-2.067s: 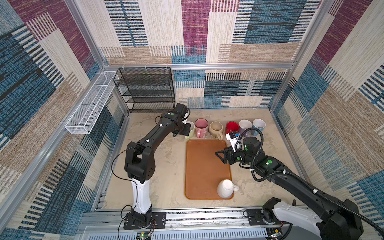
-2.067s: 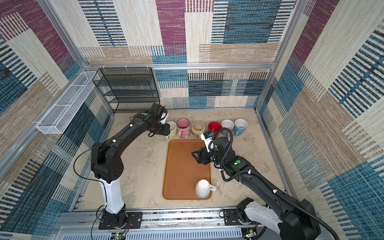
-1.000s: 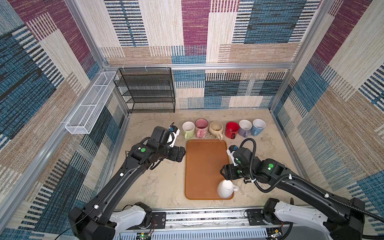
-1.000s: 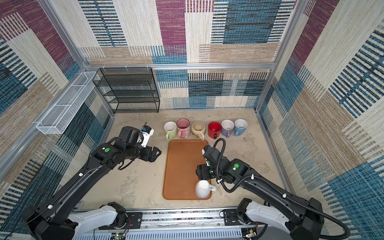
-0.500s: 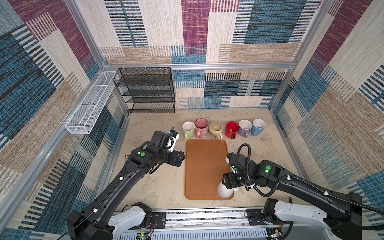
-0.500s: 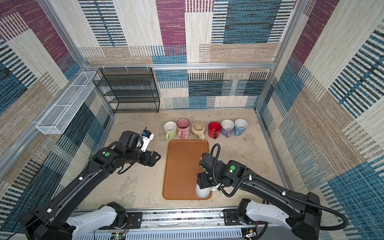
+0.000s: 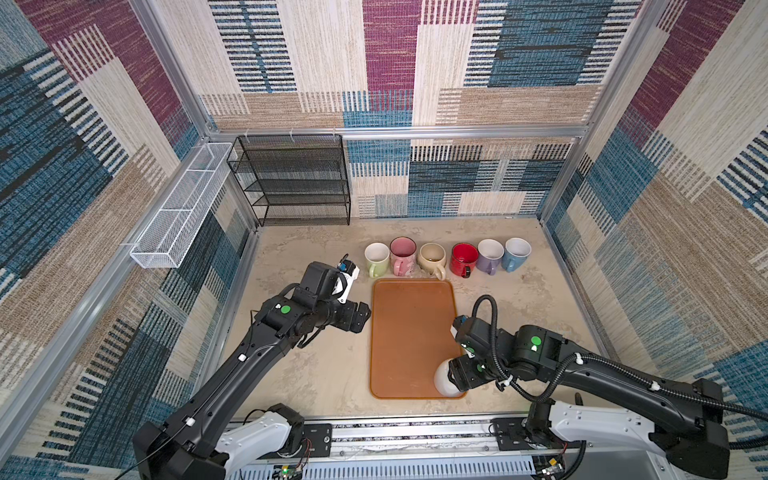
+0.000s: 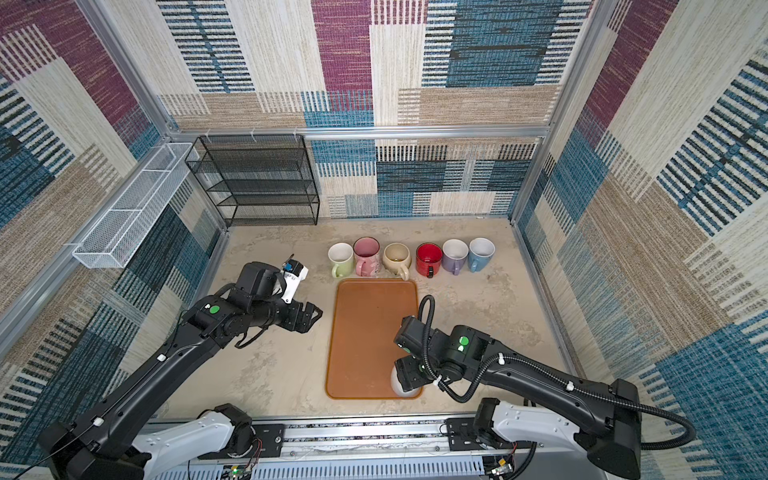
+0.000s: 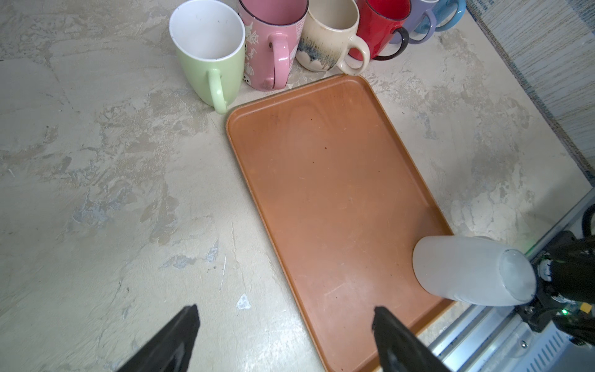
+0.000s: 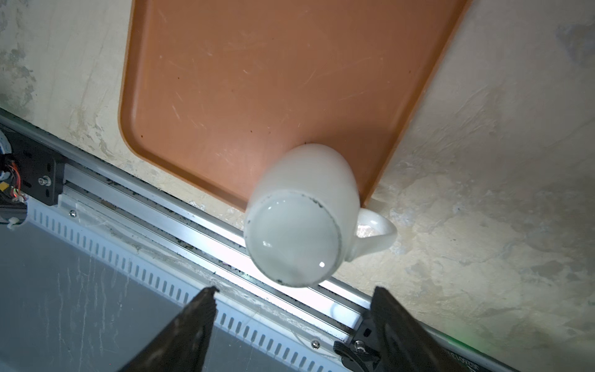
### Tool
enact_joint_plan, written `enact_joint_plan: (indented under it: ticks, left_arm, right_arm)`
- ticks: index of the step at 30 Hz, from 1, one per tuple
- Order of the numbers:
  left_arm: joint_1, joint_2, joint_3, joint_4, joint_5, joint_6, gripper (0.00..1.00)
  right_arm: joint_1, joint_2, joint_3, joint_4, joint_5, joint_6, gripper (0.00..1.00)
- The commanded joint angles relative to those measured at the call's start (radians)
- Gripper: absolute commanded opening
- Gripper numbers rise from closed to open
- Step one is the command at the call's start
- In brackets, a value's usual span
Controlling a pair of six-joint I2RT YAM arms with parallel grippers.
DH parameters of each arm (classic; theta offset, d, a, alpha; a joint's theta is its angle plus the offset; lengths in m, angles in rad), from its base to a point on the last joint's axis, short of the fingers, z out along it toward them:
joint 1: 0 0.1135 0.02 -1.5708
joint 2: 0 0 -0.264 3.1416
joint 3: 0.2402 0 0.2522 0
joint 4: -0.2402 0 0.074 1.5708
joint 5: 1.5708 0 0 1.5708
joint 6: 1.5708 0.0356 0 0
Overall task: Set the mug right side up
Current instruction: 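Lower the right gripper onto the upside-down white mug's base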
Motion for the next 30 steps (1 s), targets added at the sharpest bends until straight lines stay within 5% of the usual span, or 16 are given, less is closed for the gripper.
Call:
enact_joint_plan:
  ticks: [1, 30]
  left_arm:
    - [0.0, 0.0, -0.002, 0.015, 0.004, 0.016, 0.9]
    - [0.0, 0.003, -0.011, 0.02, 0.022, 0.015, 0.9]
  right_arm:
    - [0.016, 0.004, -0.008, -0.009, -0.007, 0.015, 0.78]
    - [0.029, 0.104, -0.059, 0.129, 0.042, -0.012, 0.75]
